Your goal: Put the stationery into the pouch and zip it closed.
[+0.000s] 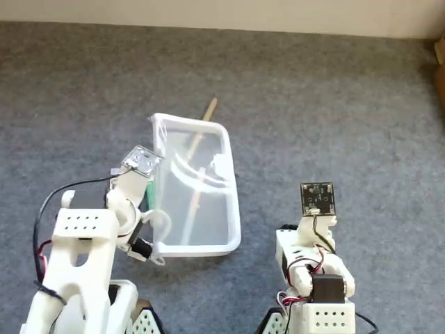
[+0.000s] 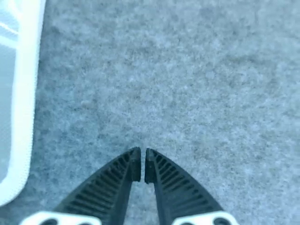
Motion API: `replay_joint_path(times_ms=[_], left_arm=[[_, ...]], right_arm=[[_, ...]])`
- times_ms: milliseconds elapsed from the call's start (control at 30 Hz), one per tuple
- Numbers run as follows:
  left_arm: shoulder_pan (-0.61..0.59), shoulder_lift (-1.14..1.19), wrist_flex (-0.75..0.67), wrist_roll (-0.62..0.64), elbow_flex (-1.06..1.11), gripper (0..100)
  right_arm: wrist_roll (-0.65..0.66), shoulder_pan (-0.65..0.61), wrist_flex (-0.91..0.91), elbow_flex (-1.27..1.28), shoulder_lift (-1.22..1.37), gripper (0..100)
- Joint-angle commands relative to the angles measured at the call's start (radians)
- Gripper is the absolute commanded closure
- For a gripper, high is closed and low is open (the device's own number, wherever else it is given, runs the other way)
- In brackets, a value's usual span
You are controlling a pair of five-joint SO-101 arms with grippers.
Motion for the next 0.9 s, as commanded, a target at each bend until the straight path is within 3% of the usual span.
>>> replay_joint_path(times_ms=[0, 200, 400, 567, 867], left_arm=[[0.061, 0.002, -0.015, -0.006, -0.028, 99], [0.111, 0.002, 0.012, 0.055, -0.094, 99], [0.24, 0.002, 0.121, 0.055, -0.157, 81], [0.311, 0.002, 0.135, 0.052, -0.166, 80], [0.321, -0.088, 0.284, -0.13, -0.283, 80]], right_arm=[[0.009, 0.01, -0.001, 0.119, -0.015, 97.5], [0.009, 0.01, -0.001, 0.119, -0.015, 97.5], [0.009, 0.01, -0.001, 0.119, -0.015, 97.5], [0.009, 0.01, -0.001, 0.119, -0.015, 97.5], [0.009, 0.01, -0.001, 0.119, -0.015, 97.5]])
